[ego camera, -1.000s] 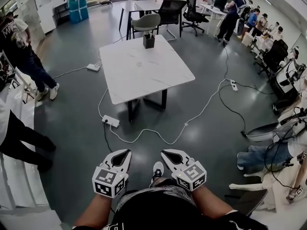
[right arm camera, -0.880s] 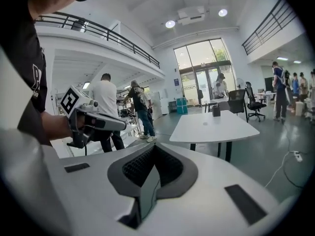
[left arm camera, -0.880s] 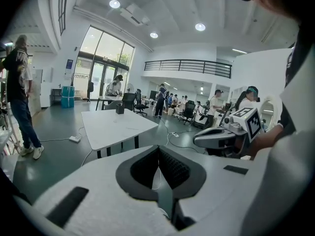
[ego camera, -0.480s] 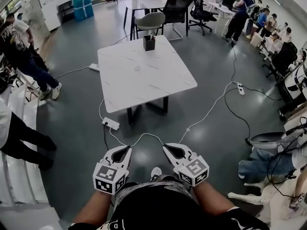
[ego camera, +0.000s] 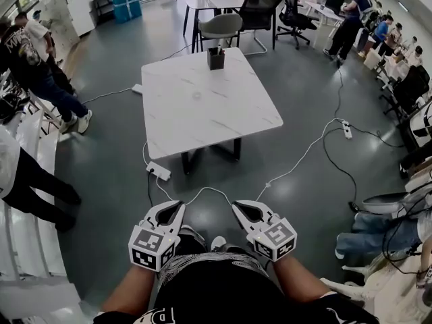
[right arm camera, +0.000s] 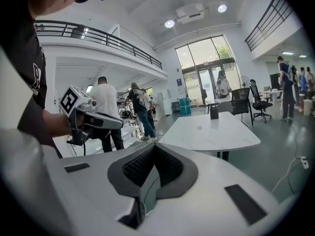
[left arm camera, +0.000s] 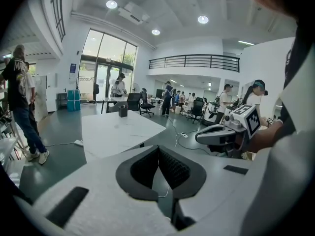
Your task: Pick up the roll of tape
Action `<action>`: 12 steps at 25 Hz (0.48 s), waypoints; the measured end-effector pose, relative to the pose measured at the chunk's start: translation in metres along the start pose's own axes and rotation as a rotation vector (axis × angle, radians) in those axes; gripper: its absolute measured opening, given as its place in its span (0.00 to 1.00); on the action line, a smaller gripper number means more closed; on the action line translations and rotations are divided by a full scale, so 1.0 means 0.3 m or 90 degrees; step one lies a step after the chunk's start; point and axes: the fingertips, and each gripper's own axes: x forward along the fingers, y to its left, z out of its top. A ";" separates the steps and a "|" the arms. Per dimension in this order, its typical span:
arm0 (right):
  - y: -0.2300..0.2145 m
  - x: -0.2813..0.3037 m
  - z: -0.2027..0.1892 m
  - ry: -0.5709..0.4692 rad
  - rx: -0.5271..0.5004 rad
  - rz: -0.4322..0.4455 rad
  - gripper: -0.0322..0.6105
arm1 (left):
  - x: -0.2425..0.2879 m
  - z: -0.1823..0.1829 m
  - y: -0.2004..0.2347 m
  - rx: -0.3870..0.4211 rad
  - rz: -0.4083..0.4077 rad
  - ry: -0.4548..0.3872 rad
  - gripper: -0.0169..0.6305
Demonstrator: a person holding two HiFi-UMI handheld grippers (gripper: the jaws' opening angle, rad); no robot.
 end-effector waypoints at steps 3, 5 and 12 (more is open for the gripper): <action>-0.022 0.019 0.001 -0.005 0.010 0.001 0.05 | 0.029 0.000 0.008 0.000 -0.003 0.005 0.05; -0.027 0.028 0.004 -0.010 0.020 0.002 0.05 | 0.050 0.001 0.003 0.004 -0.012 0.010 0.05; -0.074 0.038 0.026 -0.010 0.024 -0.020 0.05 | 0.123 0.056 0.008 0.012 -0.038 -0.001 0.05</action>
